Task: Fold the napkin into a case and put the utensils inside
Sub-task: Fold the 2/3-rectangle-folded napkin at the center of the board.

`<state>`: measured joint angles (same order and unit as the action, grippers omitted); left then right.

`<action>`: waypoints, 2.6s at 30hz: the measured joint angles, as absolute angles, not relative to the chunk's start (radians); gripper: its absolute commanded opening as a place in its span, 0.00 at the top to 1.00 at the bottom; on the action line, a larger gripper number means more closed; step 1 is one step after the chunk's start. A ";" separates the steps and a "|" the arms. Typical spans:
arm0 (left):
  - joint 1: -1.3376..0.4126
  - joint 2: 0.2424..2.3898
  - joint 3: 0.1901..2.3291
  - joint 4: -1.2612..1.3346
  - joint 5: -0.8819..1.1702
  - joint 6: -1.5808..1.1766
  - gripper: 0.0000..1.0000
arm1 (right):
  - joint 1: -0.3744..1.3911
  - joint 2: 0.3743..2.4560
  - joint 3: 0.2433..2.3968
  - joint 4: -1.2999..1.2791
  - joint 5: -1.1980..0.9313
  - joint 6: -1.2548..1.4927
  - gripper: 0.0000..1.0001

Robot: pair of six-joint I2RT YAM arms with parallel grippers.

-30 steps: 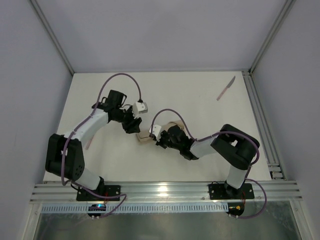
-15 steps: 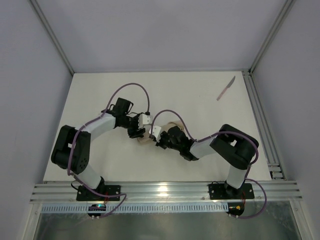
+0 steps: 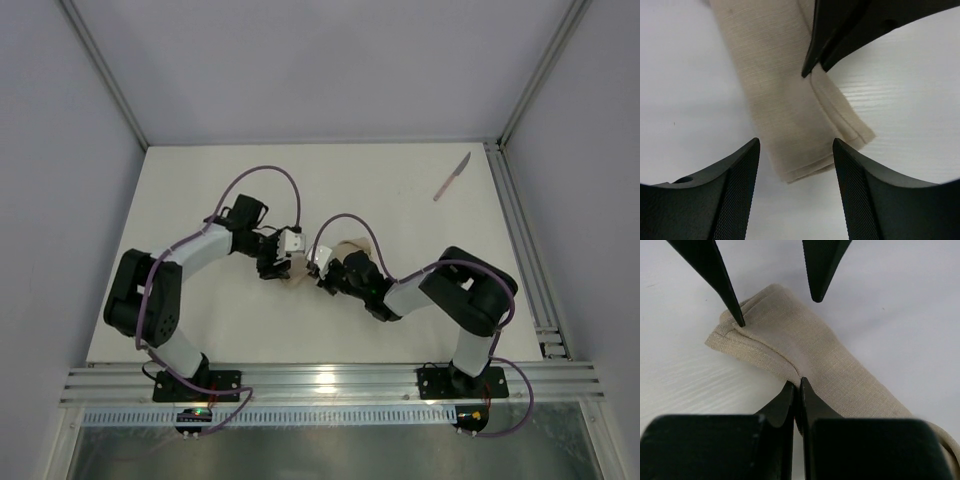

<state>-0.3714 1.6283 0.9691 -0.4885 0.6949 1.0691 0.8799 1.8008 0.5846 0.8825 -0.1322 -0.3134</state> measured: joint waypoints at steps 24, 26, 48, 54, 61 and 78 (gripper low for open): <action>-0.389 1.783 1.194 -0.738 0.749 1.264 0.35 | 0.832 1.801 0.575 0.969 -0.144 -0.218 0.96; -0.395 1.797 1.208 -0.744 0.733 1.271 0.35 | 0.829 1.800 0.575 0.973 -0.144 -0.210 0.96; -0.479 1.888 1.246 -0.659 0.525 1.122 0.85 | 0.814 1.794 0.555 0.980 -0.187 -0.181 0.96; -0.482 1.907 1.273 -0.658 0.519 1.099 1.00 | 0.813 1.793 0.554 0.983 -0.188 -0.180 0.96; -0.492 1.871 1.196 -0.513 0.480 0.953 1.00 | 0.803 1.766 0.550 0.950 -0.197 -0.190 0.80; -0.492 1.757 0.999 -0.209 0.383 0.781 1.00 | 0.803 1.607 0.498 0.942 -0.221 -0.133 0.39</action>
